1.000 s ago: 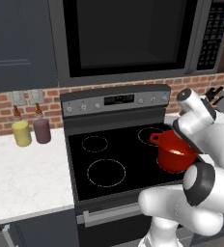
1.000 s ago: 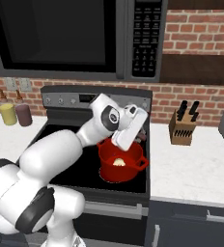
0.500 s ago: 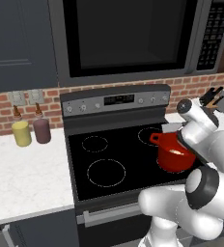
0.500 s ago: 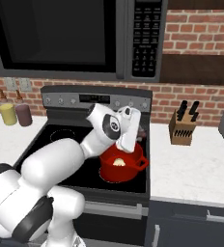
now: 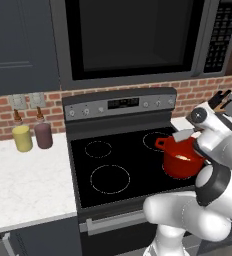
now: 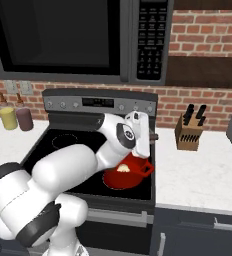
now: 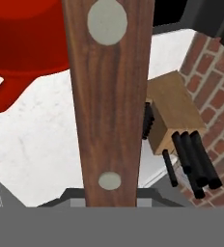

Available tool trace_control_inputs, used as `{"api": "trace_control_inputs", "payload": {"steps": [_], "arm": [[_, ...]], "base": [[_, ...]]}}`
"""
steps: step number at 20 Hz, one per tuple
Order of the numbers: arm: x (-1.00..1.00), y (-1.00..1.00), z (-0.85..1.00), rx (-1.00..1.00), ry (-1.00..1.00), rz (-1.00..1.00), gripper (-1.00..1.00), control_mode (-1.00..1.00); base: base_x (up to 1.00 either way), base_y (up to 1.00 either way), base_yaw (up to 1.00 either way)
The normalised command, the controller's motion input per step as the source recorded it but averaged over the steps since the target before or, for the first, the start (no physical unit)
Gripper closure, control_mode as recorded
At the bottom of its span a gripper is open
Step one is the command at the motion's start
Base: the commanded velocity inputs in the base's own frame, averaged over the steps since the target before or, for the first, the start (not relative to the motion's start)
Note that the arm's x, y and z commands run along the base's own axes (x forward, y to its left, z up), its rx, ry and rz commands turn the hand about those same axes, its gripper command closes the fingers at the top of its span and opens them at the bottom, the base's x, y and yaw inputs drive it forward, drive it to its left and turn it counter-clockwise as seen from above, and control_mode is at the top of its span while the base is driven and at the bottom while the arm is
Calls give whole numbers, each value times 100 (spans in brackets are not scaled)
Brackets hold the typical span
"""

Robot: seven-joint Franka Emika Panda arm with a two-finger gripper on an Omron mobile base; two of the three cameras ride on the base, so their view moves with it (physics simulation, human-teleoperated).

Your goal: Put the garlic and mushroom in the pot. Retrieve the spatula and lightly stir the vegetables in the pot.

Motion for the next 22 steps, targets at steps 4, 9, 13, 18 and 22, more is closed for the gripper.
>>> {"api": "trace_control_inputs", "payload": {"steps": [4,9,13,18,22], "arm": [[0,-4,-7,-11,0,0,100,-100],[0,2,-8,-13,-2,2,100,-100],[5,14,0,-16,1,6,100,-100],[20,2,0,-20,3,9,100,-100],[18,0,0,-26,6,11,100,-100]], "base": [[0,0,0],[0,0,0],[0,0,0],[0,0,0],[0,0,0]]}}
